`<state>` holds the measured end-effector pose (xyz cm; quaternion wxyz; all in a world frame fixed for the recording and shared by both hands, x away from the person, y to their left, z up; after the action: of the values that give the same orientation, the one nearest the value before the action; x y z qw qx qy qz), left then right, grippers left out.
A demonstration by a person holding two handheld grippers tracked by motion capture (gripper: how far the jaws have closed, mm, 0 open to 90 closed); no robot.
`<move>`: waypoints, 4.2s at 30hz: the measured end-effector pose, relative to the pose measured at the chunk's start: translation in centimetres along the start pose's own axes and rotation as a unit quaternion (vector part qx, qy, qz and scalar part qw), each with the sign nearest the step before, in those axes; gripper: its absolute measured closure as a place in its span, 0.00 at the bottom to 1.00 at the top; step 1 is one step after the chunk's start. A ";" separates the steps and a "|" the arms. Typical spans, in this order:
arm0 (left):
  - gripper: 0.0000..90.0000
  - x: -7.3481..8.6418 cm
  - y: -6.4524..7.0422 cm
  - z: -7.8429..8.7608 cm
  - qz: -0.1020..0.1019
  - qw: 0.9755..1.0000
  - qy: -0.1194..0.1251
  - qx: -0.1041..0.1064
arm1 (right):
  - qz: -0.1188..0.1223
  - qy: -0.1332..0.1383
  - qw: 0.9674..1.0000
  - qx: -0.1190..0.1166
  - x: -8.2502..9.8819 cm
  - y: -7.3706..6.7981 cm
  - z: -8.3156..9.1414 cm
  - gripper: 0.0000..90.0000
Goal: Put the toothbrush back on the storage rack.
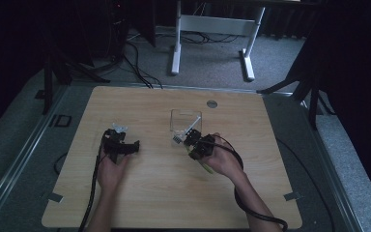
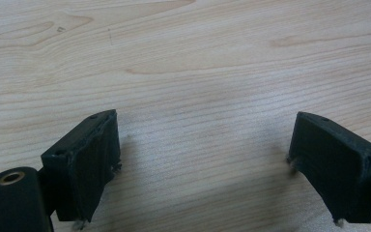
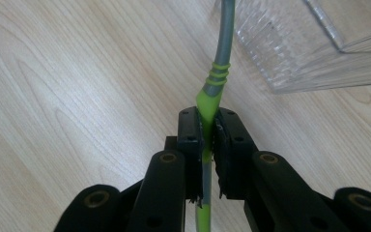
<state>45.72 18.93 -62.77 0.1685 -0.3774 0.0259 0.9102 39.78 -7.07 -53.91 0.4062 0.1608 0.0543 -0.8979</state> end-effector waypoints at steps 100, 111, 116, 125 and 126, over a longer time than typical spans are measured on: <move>0.13 0.0 0.0 0.0 0.000 1.000 0.000 0.000 | -0.114 0.261 0.958 -0.034 -4.5 3.3 6.6 0.91; 0.13 0.0 0.0 0.0 0.001 1.000 0.001 0.000 | -0.127 0.280 0.951 -0.039 -4.9 3.6 7.1 0.91; 0.13 0.0 0.0 0.0 0.000 1.000 0.001 0.000 | -0.130 0.288 0.948 -0.040 -5.0 3.7 7.4 0.91; 0.13 0.0 0.0 0.0 0.000 1.000 0.001 0.000 | -0.139 0.305 0.941 -0.045 -5.3 4.0 7.9 0.91; 0.13 0.0 0.0 0.0 0.001 1.000 0.001 0.000 | -0.140 0.306 0.941 -0.046 -5.3 4.0 7.9 0.91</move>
<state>45.75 18.91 -62.76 0.1676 -0.3784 0.0262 0.9099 44.15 -7.76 -44.54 0.2475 0.3998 0.2394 -0.8495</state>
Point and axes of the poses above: each handheld gripper's, and its own axes: z roughly backward along the jaws, x roughly out of its underside, y roughly to its right, the point moved 9 cm from there along -z, roughly forward along the jaws, and after that the axes turned 7 degrees about -z, right-handed, at the moved point
